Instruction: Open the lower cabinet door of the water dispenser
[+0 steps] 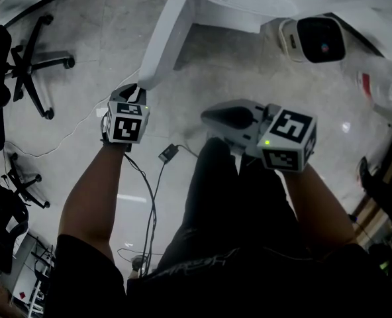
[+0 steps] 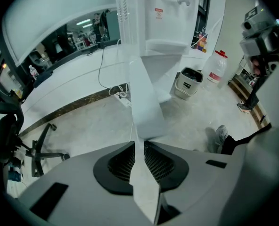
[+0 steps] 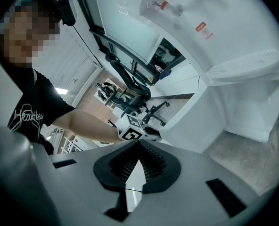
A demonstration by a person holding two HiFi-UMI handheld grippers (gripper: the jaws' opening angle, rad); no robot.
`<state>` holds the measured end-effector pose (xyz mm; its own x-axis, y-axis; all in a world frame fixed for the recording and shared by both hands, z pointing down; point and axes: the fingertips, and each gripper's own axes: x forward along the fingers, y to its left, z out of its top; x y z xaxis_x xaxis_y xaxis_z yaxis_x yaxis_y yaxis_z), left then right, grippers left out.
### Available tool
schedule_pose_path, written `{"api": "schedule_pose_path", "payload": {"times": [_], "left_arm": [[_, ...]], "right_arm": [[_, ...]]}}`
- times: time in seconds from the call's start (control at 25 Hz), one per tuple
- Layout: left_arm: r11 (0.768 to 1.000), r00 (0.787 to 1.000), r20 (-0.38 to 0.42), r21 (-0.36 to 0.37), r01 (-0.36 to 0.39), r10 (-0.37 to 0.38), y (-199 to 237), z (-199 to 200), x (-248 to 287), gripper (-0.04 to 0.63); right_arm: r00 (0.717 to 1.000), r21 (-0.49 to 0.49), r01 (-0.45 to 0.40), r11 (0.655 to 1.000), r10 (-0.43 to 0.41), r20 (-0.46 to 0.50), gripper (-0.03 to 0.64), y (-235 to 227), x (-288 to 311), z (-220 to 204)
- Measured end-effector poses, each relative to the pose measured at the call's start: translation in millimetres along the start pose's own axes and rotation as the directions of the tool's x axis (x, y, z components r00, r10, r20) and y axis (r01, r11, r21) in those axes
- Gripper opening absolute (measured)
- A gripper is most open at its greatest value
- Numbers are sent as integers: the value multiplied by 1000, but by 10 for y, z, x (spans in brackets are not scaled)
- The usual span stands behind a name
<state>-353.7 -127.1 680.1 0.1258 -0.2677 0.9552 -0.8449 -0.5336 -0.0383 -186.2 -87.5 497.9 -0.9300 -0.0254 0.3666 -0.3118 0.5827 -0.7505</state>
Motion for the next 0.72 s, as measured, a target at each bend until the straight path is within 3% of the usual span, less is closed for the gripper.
{"api": "schedule_pose_path", "payload": {"times": [0.36,0.56,0.72], "left_arm": [[977,999,12,-211,41,-39,43,-145,-63,61],[937,993,81,-333,106,-84,-78,-265,-295,61],[905,972,172,-370,212,-158,-401,-173,-644,61]], "right_arm": [[1000,-10,27,1000,-27,6,14,-30,-27,117],[998,-33,54,998,-54,19,14,-49,-130,216],[997,-36,77,996,-76,33,14,-26,-212,295]]}}
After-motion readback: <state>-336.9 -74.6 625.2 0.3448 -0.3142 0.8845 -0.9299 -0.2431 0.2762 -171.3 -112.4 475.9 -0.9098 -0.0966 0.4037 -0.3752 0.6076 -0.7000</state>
